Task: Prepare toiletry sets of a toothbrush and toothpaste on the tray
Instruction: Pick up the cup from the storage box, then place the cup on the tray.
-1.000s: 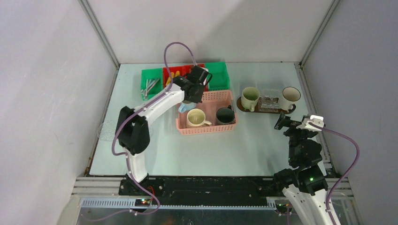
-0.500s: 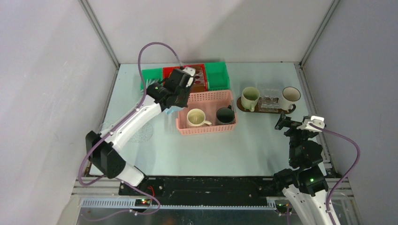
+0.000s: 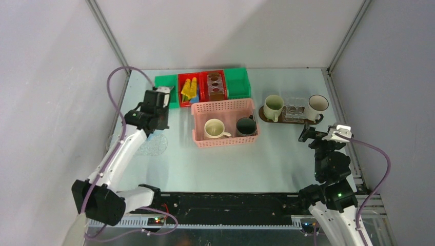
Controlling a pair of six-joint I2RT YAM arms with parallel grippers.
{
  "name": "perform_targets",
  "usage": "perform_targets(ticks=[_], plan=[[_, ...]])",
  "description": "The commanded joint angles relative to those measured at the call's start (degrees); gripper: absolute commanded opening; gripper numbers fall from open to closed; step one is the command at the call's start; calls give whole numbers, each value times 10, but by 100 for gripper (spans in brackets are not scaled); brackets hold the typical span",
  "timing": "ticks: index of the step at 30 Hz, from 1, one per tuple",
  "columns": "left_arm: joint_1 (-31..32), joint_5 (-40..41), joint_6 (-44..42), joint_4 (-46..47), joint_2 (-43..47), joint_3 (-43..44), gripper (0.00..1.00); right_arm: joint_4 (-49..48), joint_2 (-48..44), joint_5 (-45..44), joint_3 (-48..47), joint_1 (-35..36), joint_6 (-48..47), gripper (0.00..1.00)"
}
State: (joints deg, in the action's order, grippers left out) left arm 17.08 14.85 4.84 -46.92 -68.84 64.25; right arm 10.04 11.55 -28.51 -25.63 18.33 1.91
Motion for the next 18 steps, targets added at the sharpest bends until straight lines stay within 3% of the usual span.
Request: perform_targets(ticks=[1,7,14,18], plan=[[-62,36,-63,60,58,-27,0,-23,13,7,0,5,-4,99],[-115,105,-120,147,107,-116,0,-14,29,11,-4,6,0,99],[-177,128,-219,238,121,-194,0,-7,59,23,-5,20,4,99],[-242,57,-226,257,119,-200,0,0,79,25,-9,32,2,99]])
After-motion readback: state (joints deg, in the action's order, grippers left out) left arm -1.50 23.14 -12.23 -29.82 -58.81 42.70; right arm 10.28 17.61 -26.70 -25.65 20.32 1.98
